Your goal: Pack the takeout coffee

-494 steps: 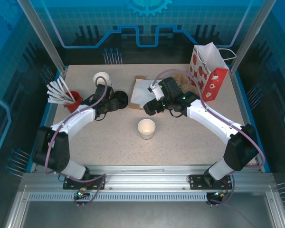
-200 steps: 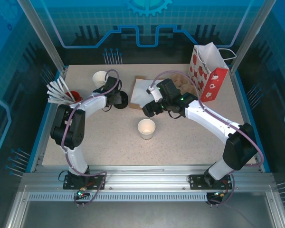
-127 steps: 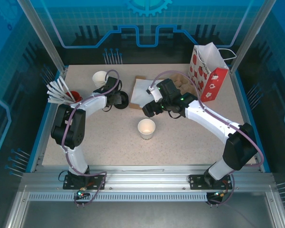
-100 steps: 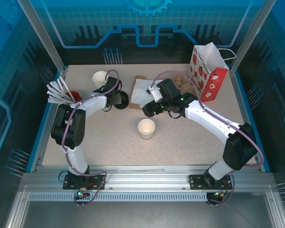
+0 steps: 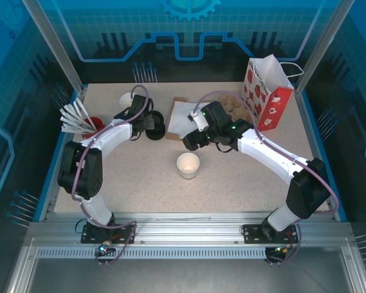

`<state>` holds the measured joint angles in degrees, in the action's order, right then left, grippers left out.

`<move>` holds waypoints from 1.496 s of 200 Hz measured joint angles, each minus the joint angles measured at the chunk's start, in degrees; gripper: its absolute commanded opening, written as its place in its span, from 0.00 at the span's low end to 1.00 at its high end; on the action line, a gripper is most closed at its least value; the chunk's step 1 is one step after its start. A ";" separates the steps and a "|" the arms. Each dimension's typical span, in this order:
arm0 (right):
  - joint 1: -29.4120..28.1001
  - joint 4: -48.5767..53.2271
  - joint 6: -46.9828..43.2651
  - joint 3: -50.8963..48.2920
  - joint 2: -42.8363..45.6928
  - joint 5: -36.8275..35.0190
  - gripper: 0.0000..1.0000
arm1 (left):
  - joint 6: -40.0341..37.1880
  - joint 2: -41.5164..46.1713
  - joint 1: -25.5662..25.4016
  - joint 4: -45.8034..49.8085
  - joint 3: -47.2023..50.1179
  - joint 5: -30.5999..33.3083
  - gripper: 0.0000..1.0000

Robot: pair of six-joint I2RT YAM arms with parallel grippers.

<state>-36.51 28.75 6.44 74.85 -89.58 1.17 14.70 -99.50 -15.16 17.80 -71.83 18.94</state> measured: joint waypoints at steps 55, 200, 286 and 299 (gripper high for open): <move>3.17 0.81 0.74 -1.64 10.69 3.98 0.84 | 3.91 19.12 -3.76 -0.11 6.71 -14.40 0.17; 8.41 -45.99 21.77 -10.88 18.14 40.94 0.99 | 36.46 35.54 -4.33 -24.46 12.11 -56.54 0.12; 7.17 -59.93 25.35 -12.31 17.33 43.93 1.00 | 46.38 34.32 -6.23 -35.80 13.55 -59.93 0.11; 6.97 -61.09 25.77 -12.31 16.72 43.93 1.00 | 46.99 34.14 -6.73 -36.68 13.55 -60.00 0.10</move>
<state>-29.54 -32.34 32.21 62.54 -72.86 45.10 61.69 -65.36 -21.89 -18.87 -58.28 -41.06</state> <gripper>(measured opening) 0.997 0.106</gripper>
